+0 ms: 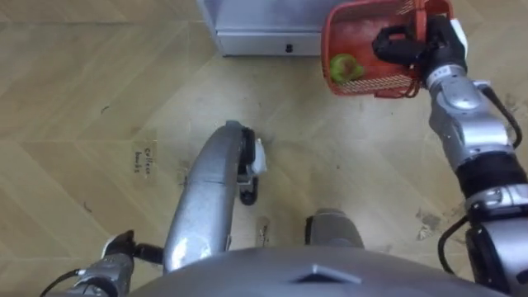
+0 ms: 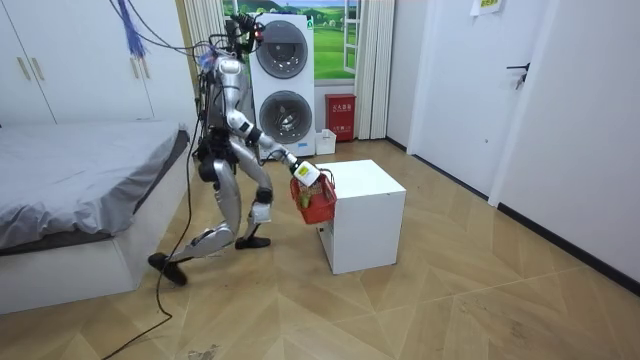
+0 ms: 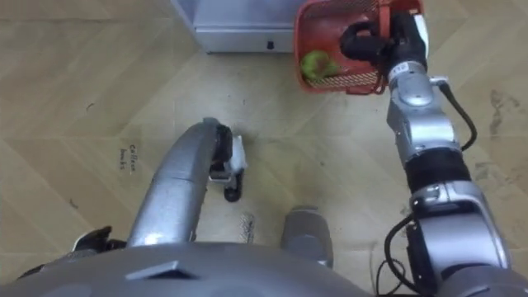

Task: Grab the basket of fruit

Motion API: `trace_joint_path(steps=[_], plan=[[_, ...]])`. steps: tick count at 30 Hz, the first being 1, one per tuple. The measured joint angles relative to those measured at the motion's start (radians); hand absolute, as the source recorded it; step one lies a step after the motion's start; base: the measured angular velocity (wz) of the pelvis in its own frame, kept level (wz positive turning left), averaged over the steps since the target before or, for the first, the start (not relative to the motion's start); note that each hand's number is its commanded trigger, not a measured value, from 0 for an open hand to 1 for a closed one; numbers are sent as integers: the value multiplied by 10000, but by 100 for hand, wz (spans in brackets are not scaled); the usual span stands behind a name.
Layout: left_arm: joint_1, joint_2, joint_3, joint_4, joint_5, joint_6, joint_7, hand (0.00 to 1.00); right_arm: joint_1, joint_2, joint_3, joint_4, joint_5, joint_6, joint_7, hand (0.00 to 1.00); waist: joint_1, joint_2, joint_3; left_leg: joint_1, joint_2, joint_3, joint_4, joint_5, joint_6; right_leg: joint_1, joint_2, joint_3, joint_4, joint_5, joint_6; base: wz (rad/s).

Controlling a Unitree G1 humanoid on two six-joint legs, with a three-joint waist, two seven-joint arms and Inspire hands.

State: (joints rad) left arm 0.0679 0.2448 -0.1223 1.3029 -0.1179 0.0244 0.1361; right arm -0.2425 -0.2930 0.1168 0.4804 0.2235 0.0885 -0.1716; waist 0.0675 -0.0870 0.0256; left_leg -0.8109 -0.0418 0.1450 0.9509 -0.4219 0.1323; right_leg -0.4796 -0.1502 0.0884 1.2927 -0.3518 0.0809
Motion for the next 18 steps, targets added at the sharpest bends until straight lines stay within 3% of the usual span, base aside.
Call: trace_joint_path(steps=[1, 2, 3, 4, 5, 6, 7, 9, 13, 18], plan=[[87, -18, -32, 83, -3, -149, 123, 0, 197, 17, 3, -246, -30, 5, -8, 100, 157, 169, -82, 864, 201, 20, -829, 143, -41, -566, 285, -169, -616, -488, 14, -57], [142, -22, -31, 84, -2, -194, 130, 0, 235, 18, 0, -304, -42, 15, -9, 100, 181, 236, -116, 1227, 306, 50, -1141, 188, -66, -688, 380, -242, -1045, -614, 16, -45], [220, -9, -122, 105, -6, -231, 149, 0, 409, 16, -20, -573, -32, 58, -51, 100, 154, 300, -116, 2072, 335, 52, -1908, 338, -118, -826, 378, -489, -2320, -669, 56, -18], [288, -17, -195, 107, -9, -246, 229, 0, 678, 17, -92, -936, 20, 56, -85, 100, 120, 340, -115, 2886, 339, 24, -2574, 471, -188, -681, 370, -750, -3949, -595, 27, -7], [316, -31, -196, 104, -4, -239, 273, 0, 747, 19, -112, -1098, 32, 54, -94, 100, 115, 358, -106, 3241, 343, 5, -2858, 498, -226, -560, 387, -915, -4830, -499, -49, 5], [331, -38, -181, 98, 27, -221, 305, 0, 896, 23, -149, -1480, 101, 50, -133, 100, 95, 375, -106, 3807, 346, -54, -3271, 545, -310, -264, 552, -1021, -6374, -40, -159, 24], [339, -81, -20, -17, 28, -195, 342, 0, 1138, 10, -248, -2035, 111, 40, -152, 100, -12, 434, -152, 4229, 356, -186, -3593, 591, -395, 80, 665, -1030, -6928, 831, -329, 34], [509, -142, 342, -593, 30, -95, 437, 0, 1338, 0, -327, -2895, 308, 40, -109, 100, -57, 469, -218, 4794, 408, -377, -4279, 829, -656, 703, 744, -1354, -7673, 1036, -497, 24], [721, -195, 529, -1048, 35, -15, 526, 0, 1444, 3, -304, -4480, 995, -9, 125, 100, -58, 348, -214, 6499, 519, -656, -6374, 1600, -1081, 2388, 1046, -1666, -9466, 1459, -776, 9], [1248, -301, 856, -1587, 53, 147, 481, 0, 1635, -28, -312, -5675, 1899, -47, 51, 100, -149, 124, -304, 7719, 799, -738, -7100, 1760, -1317, 3826, 1445, -1726, -10447, 1572, -965, 12]])
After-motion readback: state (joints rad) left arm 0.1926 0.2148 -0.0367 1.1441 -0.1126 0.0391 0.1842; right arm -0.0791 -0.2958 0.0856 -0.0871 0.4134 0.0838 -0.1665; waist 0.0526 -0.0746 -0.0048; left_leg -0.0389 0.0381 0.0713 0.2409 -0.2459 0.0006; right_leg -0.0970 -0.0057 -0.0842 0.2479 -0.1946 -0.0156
